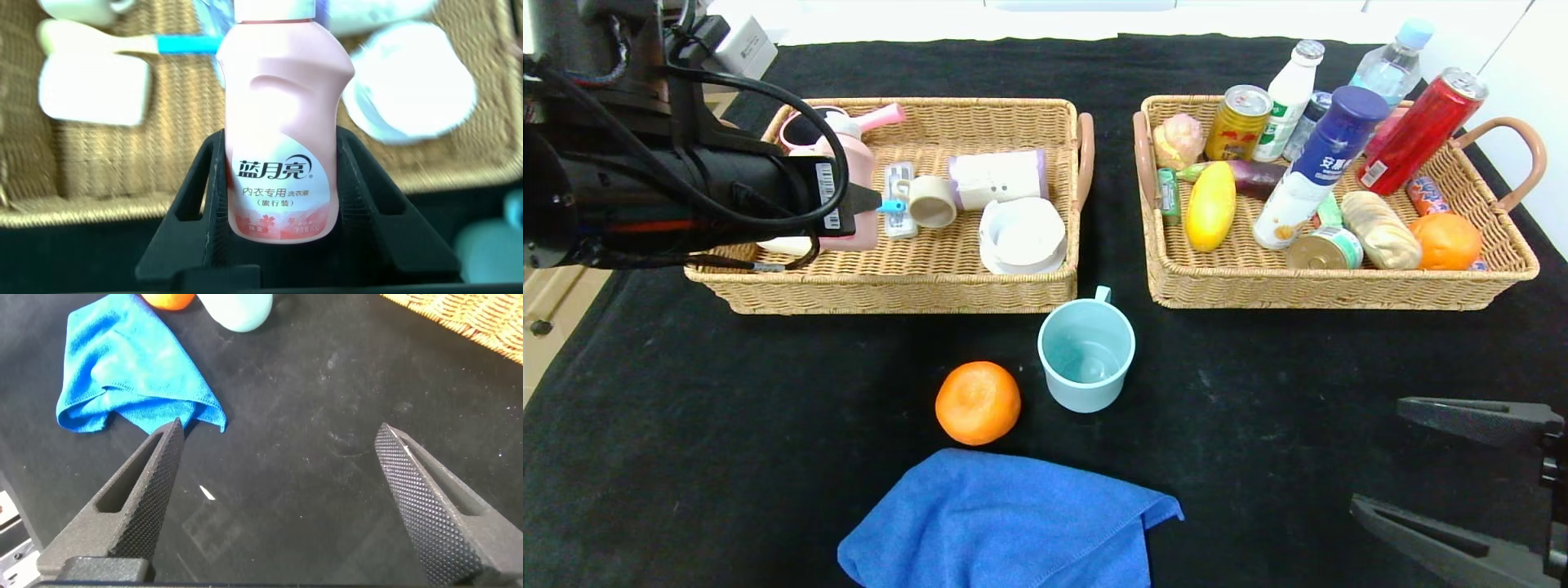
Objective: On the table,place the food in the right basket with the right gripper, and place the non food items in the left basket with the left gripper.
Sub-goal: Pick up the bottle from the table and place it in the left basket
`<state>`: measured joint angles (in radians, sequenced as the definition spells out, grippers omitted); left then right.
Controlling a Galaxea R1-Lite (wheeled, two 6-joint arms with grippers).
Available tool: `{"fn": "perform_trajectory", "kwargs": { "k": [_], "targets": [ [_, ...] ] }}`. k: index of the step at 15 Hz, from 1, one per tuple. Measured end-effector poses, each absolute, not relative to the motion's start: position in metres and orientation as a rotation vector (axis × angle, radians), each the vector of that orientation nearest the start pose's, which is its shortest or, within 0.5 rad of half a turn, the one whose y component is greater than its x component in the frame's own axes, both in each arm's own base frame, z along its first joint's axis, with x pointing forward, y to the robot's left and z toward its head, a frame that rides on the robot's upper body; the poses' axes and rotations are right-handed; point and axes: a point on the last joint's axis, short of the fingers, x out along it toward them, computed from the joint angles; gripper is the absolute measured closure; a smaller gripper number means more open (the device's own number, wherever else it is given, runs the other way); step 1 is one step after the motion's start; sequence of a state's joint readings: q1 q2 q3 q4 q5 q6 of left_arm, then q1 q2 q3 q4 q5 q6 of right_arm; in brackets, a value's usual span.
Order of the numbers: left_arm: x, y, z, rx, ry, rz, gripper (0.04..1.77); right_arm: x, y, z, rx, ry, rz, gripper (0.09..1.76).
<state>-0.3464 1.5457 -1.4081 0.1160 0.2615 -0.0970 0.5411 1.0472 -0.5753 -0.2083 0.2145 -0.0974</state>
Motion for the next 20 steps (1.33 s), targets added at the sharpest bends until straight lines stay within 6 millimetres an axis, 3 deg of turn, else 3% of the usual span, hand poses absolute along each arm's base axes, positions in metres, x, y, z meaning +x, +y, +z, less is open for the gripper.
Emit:
{"fn": "perform_trajectory", "kwargs": {
  "k": [8,15,20],
  "targets": [
    [0.308,-0.081,0.32,-0.054,0.18,-0.009,0.97,0.115,0.075,0.222,-0.135,0.225,0.767,0.14],
    [0.318,-0.077,0.309,-0.047,0.213,0.015,0.97,0.115,0.075,0.221,-0.136,0.23,0.767,0.14],
    [0.319,-0.077,0.306,-0.047,0.22,0.02,0.58,0.115,0.075,0.221,-0.138,0.23,0.767,0.14]
  ]
}}
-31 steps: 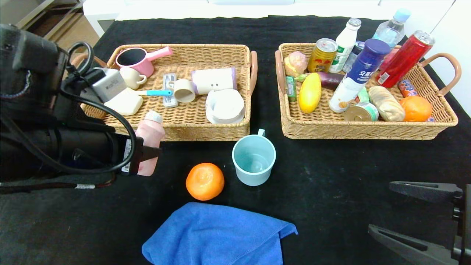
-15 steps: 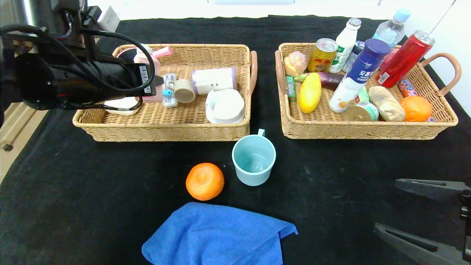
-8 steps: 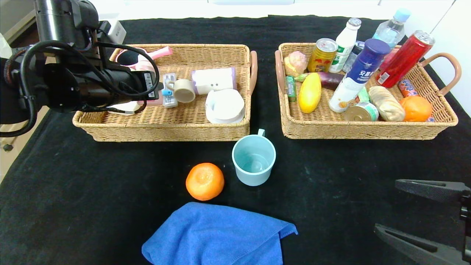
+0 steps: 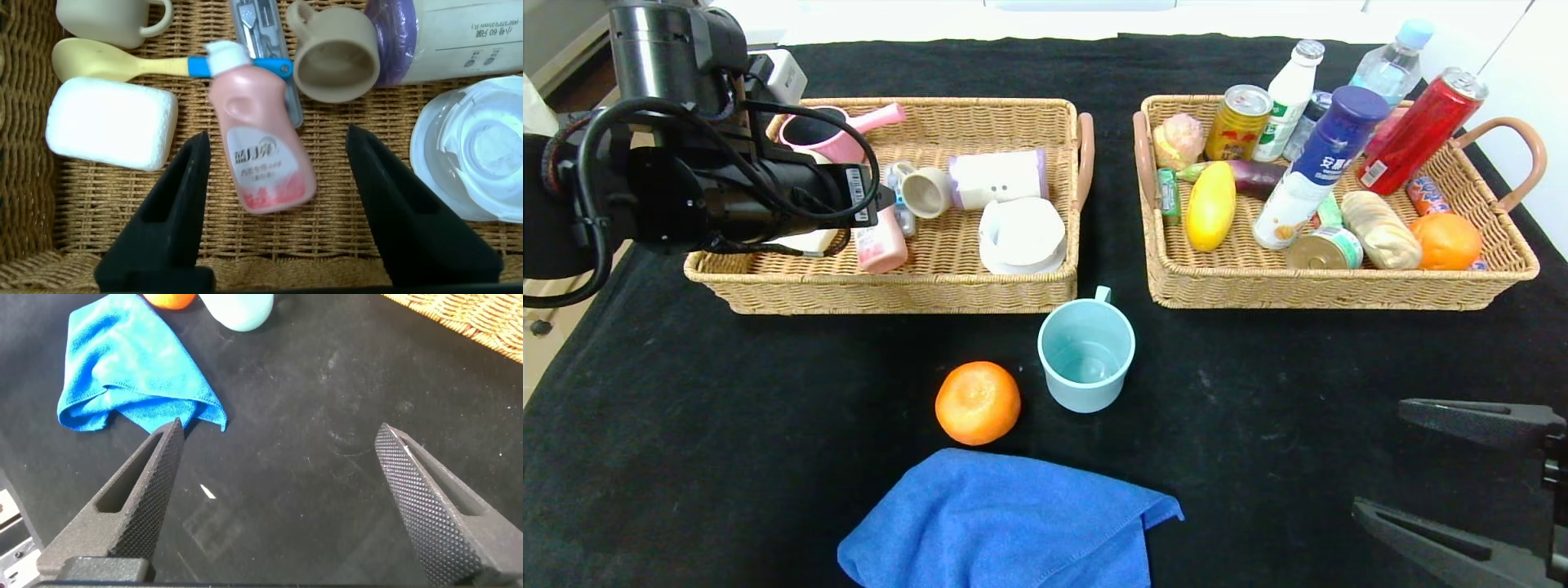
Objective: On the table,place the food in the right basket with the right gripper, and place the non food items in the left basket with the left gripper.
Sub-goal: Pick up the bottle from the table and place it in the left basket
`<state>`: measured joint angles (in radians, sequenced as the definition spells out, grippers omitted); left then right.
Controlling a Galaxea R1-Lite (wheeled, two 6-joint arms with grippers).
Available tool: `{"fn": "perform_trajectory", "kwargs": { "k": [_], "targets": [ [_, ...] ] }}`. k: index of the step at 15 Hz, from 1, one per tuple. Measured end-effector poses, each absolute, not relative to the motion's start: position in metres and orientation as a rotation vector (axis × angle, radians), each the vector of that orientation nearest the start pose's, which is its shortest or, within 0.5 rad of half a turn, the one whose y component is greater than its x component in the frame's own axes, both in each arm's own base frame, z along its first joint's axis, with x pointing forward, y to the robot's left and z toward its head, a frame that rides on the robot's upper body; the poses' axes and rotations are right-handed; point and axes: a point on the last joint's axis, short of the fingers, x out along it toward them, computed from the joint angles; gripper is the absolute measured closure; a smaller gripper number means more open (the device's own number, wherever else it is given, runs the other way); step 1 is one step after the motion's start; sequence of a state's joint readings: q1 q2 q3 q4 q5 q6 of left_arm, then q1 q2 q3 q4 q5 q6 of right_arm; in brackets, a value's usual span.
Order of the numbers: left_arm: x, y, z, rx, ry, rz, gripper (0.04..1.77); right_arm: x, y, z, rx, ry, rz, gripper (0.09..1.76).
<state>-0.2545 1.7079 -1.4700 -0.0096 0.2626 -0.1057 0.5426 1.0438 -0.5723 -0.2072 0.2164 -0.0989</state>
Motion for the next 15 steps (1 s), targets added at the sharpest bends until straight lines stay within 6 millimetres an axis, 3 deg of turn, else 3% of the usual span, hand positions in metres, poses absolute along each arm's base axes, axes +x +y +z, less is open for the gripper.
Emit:
{"fn": "perform_trajectory", "kwargs": {
  "k": [6,15],
  "targets": [
    [0.306,-0.088,0.307,-0.034,0.232,-0.034,0.32,0.114,0.075,0.222,-0.135,0.222,0.767,0.14],
    [0.241,-0.148,0.317,0.032,0.286,-0.302,0.17,0.112,0.073,0.224,-0.134,0.207,0.767,0.14]
  ]
}}
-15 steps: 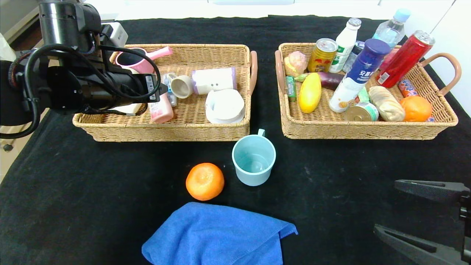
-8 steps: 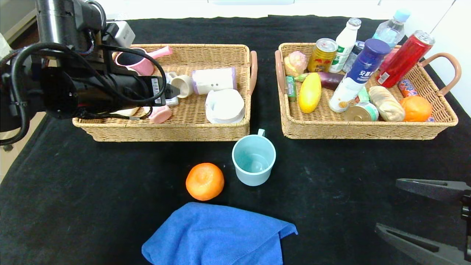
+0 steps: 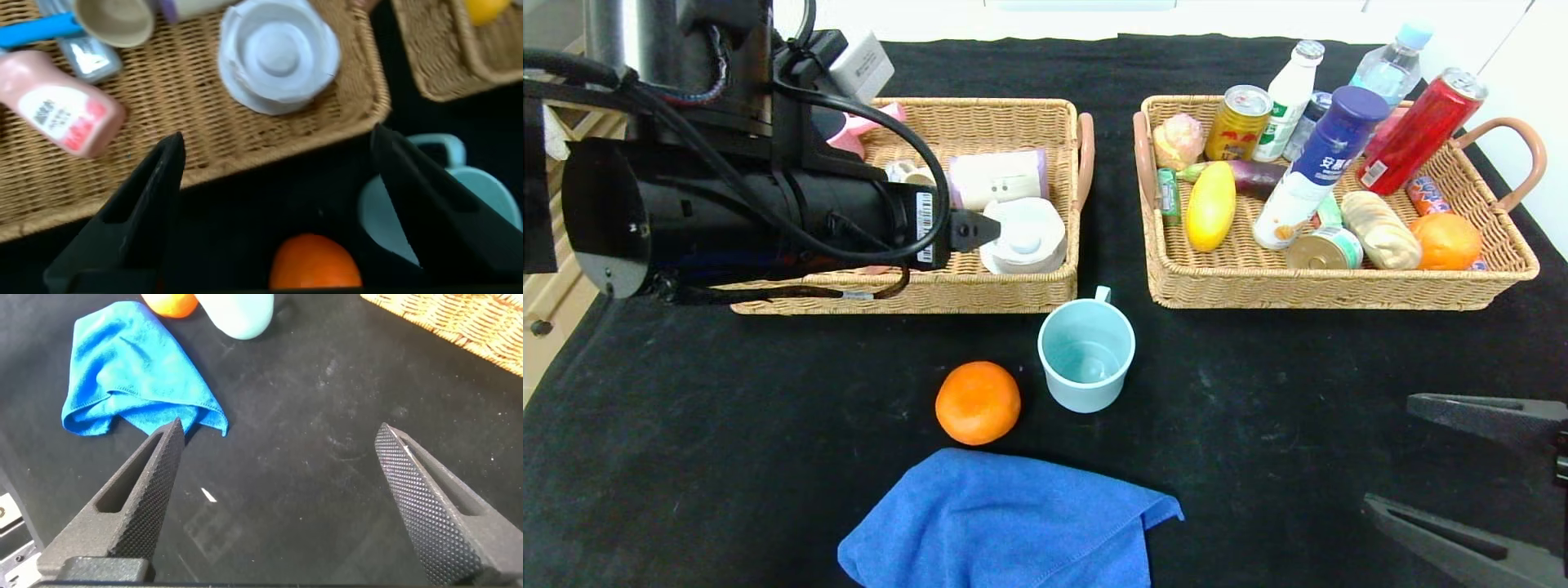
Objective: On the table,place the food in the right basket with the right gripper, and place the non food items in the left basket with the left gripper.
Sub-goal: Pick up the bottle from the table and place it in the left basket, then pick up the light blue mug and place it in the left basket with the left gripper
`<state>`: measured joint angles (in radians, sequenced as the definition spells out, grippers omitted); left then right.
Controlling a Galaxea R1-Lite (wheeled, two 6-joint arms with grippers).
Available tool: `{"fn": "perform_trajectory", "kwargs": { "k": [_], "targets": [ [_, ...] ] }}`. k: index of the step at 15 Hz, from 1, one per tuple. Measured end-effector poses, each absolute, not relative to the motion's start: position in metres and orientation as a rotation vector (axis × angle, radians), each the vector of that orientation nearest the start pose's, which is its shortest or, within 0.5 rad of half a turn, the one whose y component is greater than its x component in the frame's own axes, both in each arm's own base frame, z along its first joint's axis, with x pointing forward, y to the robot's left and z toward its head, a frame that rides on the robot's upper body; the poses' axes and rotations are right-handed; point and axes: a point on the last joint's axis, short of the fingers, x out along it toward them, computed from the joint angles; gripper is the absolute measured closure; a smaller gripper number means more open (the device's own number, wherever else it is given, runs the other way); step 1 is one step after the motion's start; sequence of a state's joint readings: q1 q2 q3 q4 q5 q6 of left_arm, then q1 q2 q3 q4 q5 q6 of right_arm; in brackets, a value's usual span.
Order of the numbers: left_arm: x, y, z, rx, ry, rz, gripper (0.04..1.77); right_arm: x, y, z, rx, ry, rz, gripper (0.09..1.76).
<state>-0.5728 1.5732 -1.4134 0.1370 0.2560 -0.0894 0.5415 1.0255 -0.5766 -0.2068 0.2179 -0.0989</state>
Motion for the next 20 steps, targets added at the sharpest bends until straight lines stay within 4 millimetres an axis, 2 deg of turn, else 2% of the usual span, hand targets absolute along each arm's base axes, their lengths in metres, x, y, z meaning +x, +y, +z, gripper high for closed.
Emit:
{"fn": "perform_trajectory", "kwargs": {
  "k": [4,10,20],
  "targets": [
    [0.218,-0.173,0.316,0.096,0.293,-0.415,0.14,0.112,0.073,0.224,-0.133,0.207,0.768,0.14],
    [0.203,-0.195,0.292,0.17,0.371,-0.483,0.12,0.112,0.073,0.224,-0.134,0.209,0.768,0.14],
    [0.217,-0.216,0.267,0.237,0.435,-0.456,0.1,0.112,0.073,0.224,-0.134,0.21,0.768,0.14]
  ]
}}
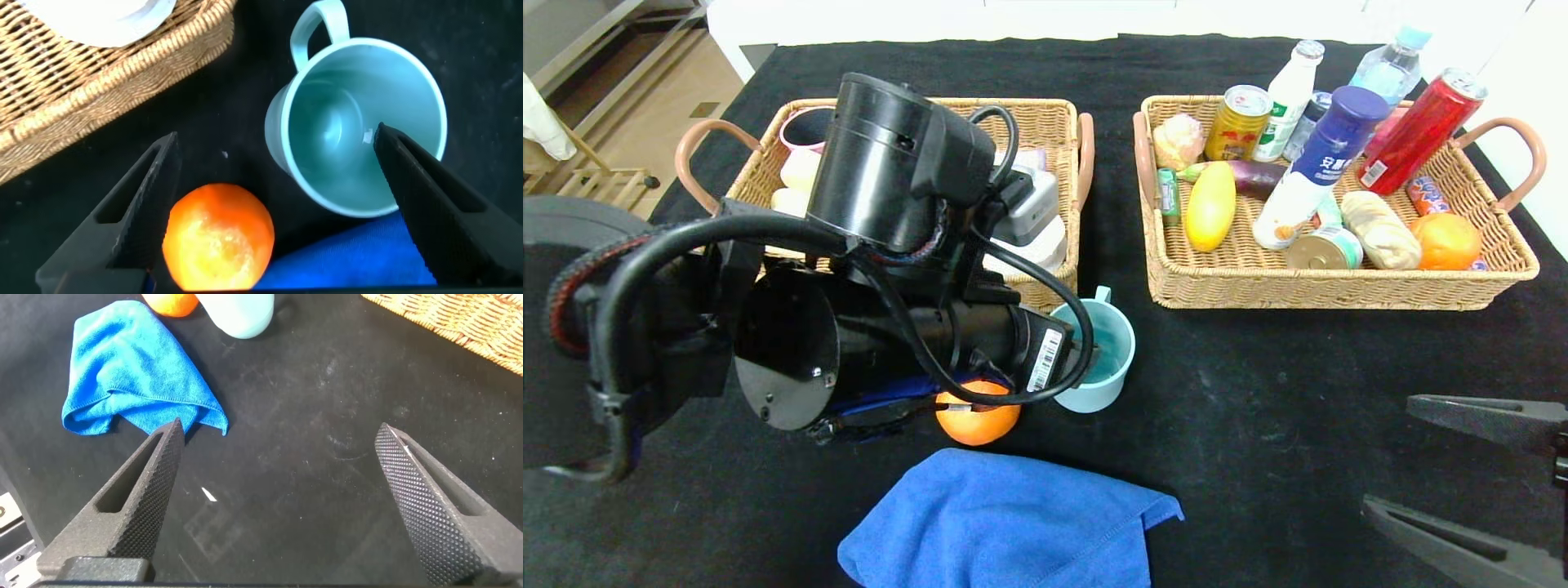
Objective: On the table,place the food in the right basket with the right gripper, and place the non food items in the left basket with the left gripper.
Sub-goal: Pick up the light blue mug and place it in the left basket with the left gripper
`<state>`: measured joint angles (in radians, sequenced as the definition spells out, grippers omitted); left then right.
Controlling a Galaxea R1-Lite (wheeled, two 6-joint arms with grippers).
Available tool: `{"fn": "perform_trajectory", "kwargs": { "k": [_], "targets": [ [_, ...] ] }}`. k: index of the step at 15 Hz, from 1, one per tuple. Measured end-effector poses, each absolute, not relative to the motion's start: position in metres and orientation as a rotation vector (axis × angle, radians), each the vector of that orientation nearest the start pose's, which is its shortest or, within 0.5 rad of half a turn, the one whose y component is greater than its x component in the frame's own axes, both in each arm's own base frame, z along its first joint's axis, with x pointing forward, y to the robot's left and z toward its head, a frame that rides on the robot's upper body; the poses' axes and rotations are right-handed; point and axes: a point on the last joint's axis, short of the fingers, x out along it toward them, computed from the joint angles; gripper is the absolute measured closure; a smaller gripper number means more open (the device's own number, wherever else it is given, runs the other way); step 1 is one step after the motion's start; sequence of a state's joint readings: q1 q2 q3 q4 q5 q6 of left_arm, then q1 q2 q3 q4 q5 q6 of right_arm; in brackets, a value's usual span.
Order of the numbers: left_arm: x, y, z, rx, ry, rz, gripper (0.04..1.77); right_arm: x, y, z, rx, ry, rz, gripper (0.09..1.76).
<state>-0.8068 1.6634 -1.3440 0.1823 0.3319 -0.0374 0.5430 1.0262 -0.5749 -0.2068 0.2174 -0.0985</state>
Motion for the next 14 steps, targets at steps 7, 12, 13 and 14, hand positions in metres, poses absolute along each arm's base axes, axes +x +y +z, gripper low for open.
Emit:
{"fn": "perform_trajectory", "kwargs": {
  "k": [7,12,13,14],
  "targets": [
    [0.223,-0.222,0.26,0.246,0.452,-0.457,0.1,0.112,0.073,0.223,-0.135,0.212,0.767,0.14],
    [0.227,-0.227,0.257,0.253,0.459,-0.456,0.09,0.113,0.073,0.223,-0.135,0.215,0.766,0.14],
    [0.227,-0.228,0.256,0.254,0.462,-0.456,0.09,0.113,0.073,0.223,-0.135,0.215,0.766,0.14],
    [0.228,-0.228,0.255,0.255,0.462,-0.456,0.09,0.113,0.073,0.223,-0.135,0.215,0.766,0.14]
  ]
}}
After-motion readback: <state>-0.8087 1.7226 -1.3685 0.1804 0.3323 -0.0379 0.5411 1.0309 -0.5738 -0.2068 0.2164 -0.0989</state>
